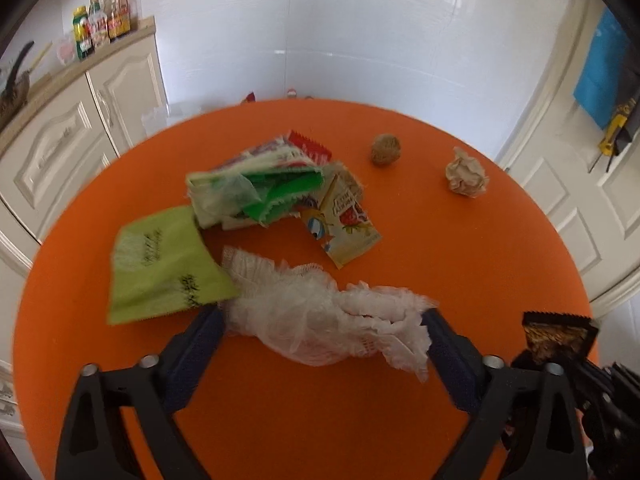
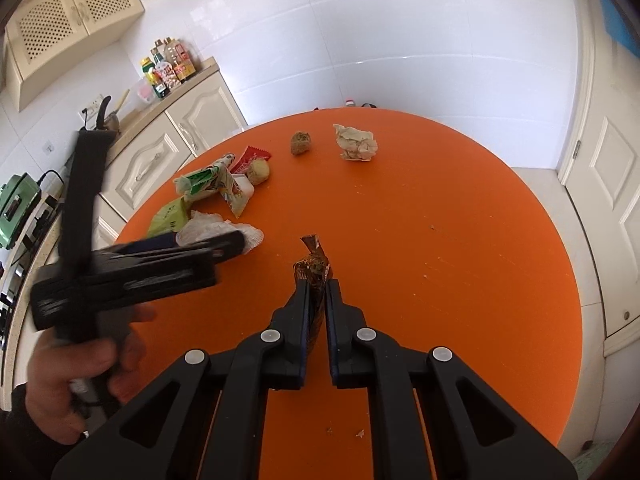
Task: Collect trash
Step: 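Grasp the crumpled clear plastic film with the left gripper, then carry the film with the left gripper while the right carries the wrapper to the bucket, release both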
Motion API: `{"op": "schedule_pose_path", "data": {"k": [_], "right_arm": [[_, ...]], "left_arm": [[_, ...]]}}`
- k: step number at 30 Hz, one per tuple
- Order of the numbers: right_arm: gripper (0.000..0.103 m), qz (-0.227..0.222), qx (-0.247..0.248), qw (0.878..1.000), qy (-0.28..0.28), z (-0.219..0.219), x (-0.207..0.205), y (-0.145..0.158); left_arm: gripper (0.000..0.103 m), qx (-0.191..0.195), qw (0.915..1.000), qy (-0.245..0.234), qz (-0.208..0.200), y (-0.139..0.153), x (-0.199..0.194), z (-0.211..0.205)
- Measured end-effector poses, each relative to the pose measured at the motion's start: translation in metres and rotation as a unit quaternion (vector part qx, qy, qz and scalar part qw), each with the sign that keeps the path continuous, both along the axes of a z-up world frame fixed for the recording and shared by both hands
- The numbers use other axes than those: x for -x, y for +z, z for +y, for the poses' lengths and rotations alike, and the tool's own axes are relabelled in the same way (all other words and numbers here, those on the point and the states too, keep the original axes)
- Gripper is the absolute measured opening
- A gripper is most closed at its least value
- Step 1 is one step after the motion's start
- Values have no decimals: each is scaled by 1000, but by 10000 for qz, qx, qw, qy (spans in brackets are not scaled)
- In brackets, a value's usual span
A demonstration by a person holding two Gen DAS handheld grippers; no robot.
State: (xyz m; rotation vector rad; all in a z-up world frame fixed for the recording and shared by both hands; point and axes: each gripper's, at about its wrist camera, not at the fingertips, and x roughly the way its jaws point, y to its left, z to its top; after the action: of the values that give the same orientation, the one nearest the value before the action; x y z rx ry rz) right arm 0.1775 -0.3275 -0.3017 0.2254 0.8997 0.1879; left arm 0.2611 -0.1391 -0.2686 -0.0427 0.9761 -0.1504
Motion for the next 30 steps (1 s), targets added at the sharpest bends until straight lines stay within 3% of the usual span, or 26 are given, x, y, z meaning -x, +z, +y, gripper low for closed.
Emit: {"op": "schedule_pose_path", "data": {"k": [2, 3, 5, 7, 20, 30], "right_arm": [[5, -16, -34, 10000, -2, -1, 3, 1], [5, -30, -45, 10000, -7, -1, 5, 2], [5, -53, -71, 10000, -14, -2, 8, 4], [5, -70, -114, 9999, -39, -5, 11, 5], [4, -249, -54, 9994, -238, -20, 47, 24], [3, -486, 98, 9980, -391, -33, 73, 47]], "left_arm": [[59, -29, 9999, 41, -107, 1, 1, 0], [53, 40, 9999, 36, -129, 1, 1, 0], [21, 314, 9995, 10, -99, 2, 2, 9], [13, 477, 9988, -35, -43, 1, 3, 15], [8, 844, 9933, -656, -444, 30, 74, 38], [8, 888, 9843, -1207, -930, 76, 117, 16]]}}
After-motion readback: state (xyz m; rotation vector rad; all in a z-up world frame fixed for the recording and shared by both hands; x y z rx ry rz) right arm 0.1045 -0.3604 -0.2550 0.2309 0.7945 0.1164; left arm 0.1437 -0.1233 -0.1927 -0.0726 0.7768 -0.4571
